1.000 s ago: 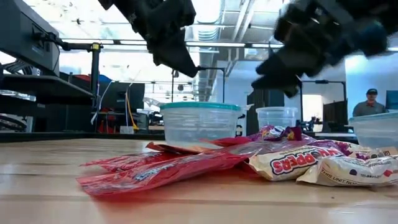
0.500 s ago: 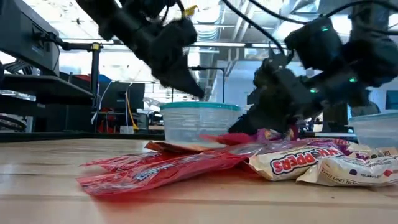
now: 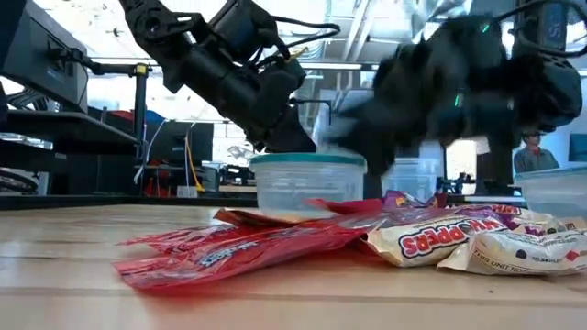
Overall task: Sort candy
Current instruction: Open the big circular transparent bin
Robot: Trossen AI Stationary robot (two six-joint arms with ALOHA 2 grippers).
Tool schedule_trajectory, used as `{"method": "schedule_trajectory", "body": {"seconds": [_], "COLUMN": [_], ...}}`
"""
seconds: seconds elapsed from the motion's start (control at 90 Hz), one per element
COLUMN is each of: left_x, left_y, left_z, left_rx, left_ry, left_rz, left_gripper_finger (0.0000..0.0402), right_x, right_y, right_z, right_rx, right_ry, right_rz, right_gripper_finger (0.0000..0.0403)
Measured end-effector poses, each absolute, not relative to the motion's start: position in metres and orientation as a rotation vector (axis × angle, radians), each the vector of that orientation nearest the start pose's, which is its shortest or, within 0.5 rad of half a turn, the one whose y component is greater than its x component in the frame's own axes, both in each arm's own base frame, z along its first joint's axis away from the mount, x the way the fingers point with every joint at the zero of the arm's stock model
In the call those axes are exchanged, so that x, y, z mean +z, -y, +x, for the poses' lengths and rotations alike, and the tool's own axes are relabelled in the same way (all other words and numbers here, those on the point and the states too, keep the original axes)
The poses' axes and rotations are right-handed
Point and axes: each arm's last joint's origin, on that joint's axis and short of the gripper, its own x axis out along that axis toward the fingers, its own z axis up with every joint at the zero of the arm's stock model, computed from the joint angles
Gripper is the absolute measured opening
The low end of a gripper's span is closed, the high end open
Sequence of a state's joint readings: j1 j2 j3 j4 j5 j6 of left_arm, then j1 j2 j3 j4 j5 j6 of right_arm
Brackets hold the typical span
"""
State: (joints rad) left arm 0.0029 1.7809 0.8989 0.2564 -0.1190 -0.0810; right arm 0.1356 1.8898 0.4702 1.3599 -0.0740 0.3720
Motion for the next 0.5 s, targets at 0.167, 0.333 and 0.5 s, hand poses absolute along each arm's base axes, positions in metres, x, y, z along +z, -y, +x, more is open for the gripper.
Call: {"method": "schedule_trajectory", "body": {"seconds": [0.167, 0.333, 0.5], "left_x": [0.156, 0.16, 0.185], "left_y": [-0.004, -0.003, 0.004], "left_z": [0.355, 0.356, 0.358], "left_rx": [0.138, 0.129, 0.086], "left_ry": [-0.608, -0.594, -0.596], "left_rz": [-0.039, -0.033, 0.046], "left_gripper_finger": [0.0056, 0.0056, 0.0056], "right_x": [0.109, 0.113, 0.127], "right_y": [-0.048, -0.057, -0.066], "right_z": [0.29, 0.288, 0.284], "right_rx": [0.219, 0.256, 0.299], "right_ry": [-0.143, -0.128, -0.111], "right_rz": [0.317, 0.196, 0.038], "right_gripper_finger": [0.0165, 0.0157, 0.0155]}}
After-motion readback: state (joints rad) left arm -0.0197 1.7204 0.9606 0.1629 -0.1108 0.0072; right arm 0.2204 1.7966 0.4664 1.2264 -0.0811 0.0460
